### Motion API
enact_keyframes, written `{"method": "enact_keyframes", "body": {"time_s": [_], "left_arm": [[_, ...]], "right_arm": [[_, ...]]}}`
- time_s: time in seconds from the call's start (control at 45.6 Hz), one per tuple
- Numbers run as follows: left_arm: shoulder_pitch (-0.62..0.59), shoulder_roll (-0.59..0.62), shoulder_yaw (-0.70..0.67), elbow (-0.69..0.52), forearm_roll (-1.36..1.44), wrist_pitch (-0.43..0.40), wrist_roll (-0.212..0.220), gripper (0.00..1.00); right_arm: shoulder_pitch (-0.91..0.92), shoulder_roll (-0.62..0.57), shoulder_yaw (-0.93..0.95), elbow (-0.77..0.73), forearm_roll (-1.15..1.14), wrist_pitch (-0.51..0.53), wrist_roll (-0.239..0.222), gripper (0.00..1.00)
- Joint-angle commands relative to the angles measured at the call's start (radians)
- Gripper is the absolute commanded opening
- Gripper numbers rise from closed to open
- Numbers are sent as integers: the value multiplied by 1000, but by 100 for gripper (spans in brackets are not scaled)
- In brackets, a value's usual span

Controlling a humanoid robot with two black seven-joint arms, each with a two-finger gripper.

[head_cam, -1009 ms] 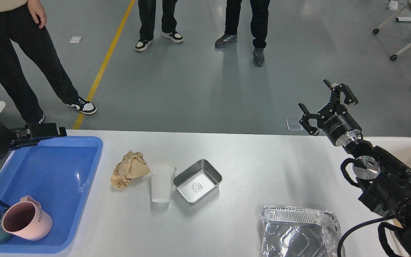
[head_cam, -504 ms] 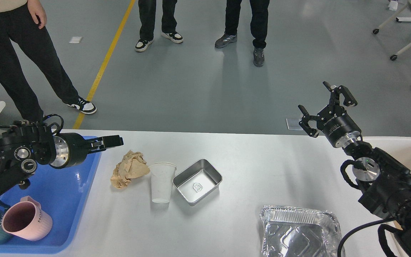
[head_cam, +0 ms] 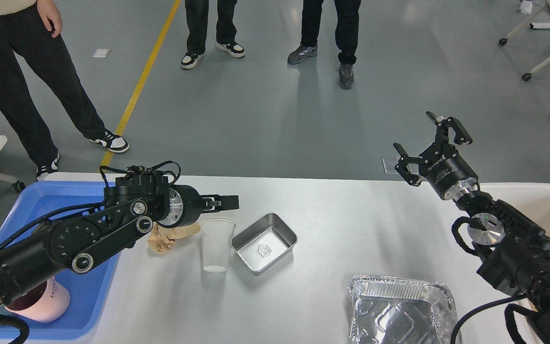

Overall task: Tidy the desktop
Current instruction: 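Reach the left gripper to the steel tray rim and grasp it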

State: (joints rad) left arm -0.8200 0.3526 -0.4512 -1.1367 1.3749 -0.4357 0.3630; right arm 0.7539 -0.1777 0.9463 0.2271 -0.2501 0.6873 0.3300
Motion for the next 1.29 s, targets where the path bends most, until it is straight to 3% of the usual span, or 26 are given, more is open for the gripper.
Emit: {"method": "enact_keyframes", "body": {"time_s": [0.0,0.329,0.504,0.68,1.272], "left_arm": [[-85,-104,103,122,30,2,-13,95],[-266,-333,319,374,36,-64,-76,95],[-286,-339,354,388,38,-141,-81,94],[-303,-331,391,400,38,-166,-90,92],[-295,-391,493,502,56,-159,-124,81]], "right_arm": [[-2,-3,0,0,0,1,0,100],[-5,-5,0,0,0,1,0,100],[-7,-6,0,0,0,1,0,100],[-10,-8,0,0,0,1,0,100],[-13,-6,0,0,0,3,0,100]]}}
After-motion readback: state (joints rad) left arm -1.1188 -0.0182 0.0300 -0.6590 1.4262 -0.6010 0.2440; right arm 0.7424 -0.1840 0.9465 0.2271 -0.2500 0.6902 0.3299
